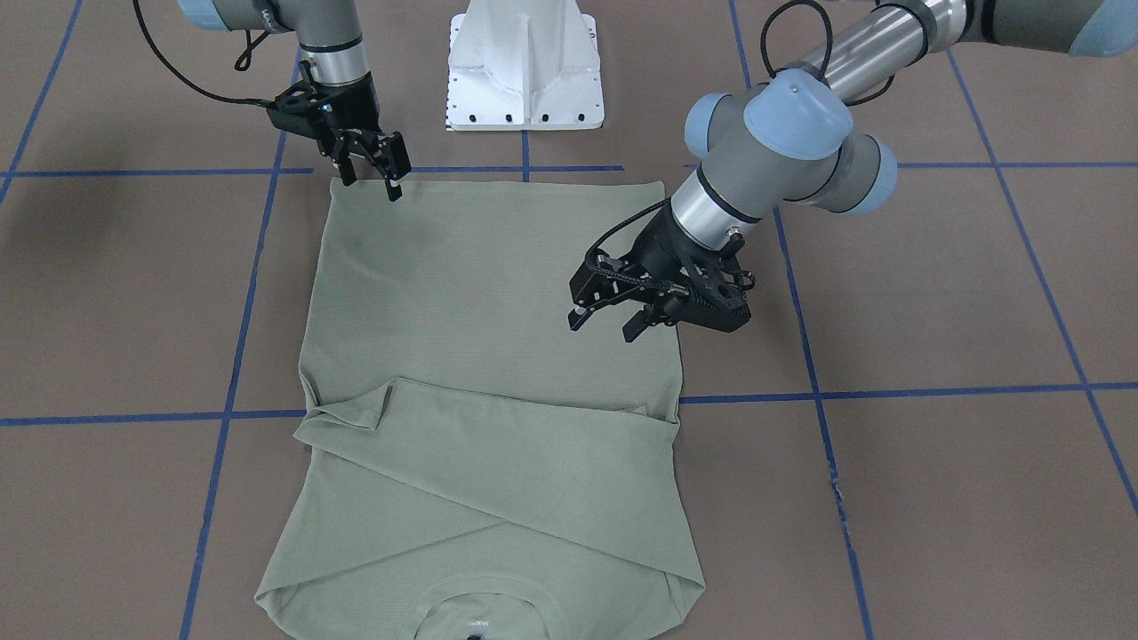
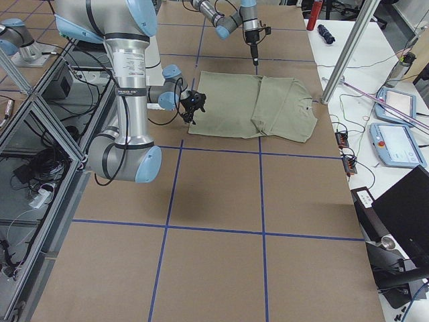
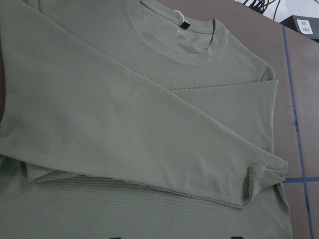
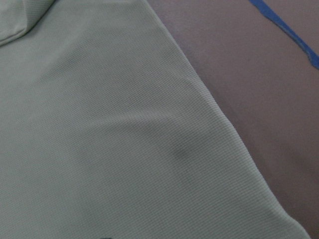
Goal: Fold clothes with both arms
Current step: 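Release the sleeve with the left gripper while the right gripper moves to the hem corner, then move the left gripper down to the hem corner nearest it, then grasp both bottom hem corners with the left and right grippers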
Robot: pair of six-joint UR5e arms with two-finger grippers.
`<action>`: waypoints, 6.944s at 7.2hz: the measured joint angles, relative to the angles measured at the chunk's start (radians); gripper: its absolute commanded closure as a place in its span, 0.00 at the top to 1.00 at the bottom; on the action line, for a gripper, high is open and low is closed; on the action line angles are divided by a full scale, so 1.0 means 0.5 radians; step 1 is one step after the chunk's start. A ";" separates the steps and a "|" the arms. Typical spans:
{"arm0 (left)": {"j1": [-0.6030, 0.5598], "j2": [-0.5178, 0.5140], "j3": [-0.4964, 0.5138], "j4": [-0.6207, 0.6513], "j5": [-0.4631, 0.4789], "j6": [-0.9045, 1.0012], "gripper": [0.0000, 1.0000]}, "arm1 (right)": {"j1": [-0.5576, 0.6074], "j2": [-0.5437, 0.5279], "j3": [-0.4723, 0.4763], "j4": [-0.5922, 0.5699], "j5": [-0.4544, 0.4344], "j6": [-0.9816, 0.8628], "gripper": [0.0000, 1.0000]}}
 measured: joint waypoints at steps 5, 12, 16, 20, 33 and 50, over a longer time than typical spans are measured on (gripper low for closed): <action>0.001 0.021 0.000 -0.020 -0.003 -0.012 0.81 | -0.037 -0.168 0.117 -0.181 0.169 0.263 0.74; 0.001 0.024 0.000 -0.024 -0.001 -0.012 0.81 | -0.043 -0.150 0.065 -0.180 0.170 0.275 0.56; 0.001 0.025 -0.004 -0.024 0.000 -0.010 0.81 | -0.049 -0.148 0.042 -0.178 0.172 0.274 0.02; -0.002 0.027 -0.012 -0.017 -0.001 -0.047 0.80 | -0.046 -0.149 0.073 -0.176 0.176 0.273 0.00; 1.164 0.961 -1.056 0.904 1.185 -0.962 0.64 | 0.015 -0.173 0.206 -0.181 0.237 0.253 0.00; 1.445 0.918 -1.472 1.236 1.067 -1.276 0.00 | -0.065 -0.220 0.365 -0.183 0.239 0.247 0.00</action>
